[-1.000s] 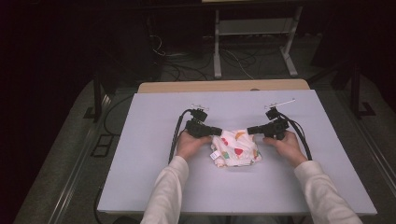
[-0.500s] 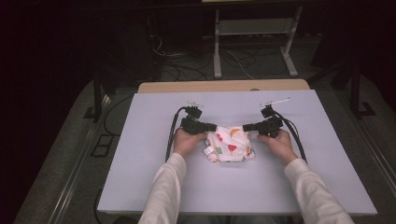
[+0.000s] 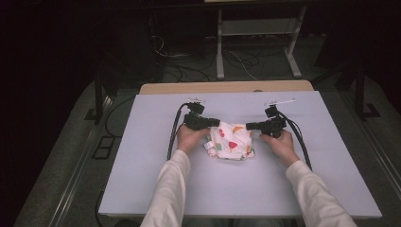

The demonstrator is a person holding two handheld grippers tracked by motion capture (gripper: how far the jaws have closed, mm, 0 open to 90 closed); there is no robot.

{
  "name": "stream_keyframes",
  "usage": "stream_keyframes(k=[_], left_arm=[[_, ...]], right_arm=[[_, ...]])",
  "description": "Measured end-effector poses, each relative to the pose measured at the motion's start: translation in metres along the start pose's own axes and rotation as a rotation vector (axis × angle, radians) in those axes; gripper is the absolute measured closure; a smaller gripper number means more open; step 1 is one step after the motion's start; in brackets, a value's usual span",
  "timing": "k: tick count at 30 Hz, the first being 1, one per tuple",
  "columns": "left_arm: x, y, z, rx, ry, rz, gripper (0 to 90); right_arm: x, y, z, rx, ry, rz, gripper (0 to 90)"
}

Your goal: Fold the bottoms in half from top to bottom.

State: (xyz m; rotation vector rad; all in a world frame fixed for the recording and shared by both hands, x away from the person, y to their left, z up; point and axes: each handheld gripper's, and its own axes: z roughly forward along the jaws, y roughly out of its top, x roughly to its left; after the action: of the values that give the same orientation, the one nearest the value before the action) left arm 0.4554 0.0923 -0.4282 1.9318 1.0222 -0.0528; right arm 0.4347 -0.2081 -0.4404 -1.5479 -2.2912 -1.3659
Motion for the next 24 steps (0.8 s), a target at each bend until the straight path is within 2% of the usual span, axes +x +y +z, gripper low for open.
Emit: stream_keyframes(k=[3,8,14,21,22,23,24], left_arm=[[0.002,0.000,0.001,-0.014,0.006,-0.013,81.5],[0.007,0.001,0.001,-0.038,0.019,-0.025,81.4],[0.011,0.002,0.000,-0.051,0.039,-0.026,81.4],[0.016,0.001,0.002,-0.066,0.024,-0.039,79.7],[0.017,0.000,0.002,-0.065,0.016,-0.047,78.3],[0.017,0.000,0.001,-0.068,0.016,-0.052,73.1],[0.016,0.001,0.000,-0.071,0.020,-0.058,67.0]], right_arm=[[-0.003,0.002,0.003,-0.021,0.012,0.022,86.1],[-0.007,0.006,0.005,-0.036,0.006,0.040,86.2],[-0.005,0.010,0.009,-0.055,0.003,0.040,86.1],[-0.007,0.009,0.012,-0.072,0.001,0.054,85.9],[-0.007,0.009,0.012,-0.072,0.001,0.055,85.3],[-0.007,0.009,0.012,-0.071,0.001,0.058,83.7],[-0.007,0.009,0.012,-0.075,-0.006,0.059,78.6]])
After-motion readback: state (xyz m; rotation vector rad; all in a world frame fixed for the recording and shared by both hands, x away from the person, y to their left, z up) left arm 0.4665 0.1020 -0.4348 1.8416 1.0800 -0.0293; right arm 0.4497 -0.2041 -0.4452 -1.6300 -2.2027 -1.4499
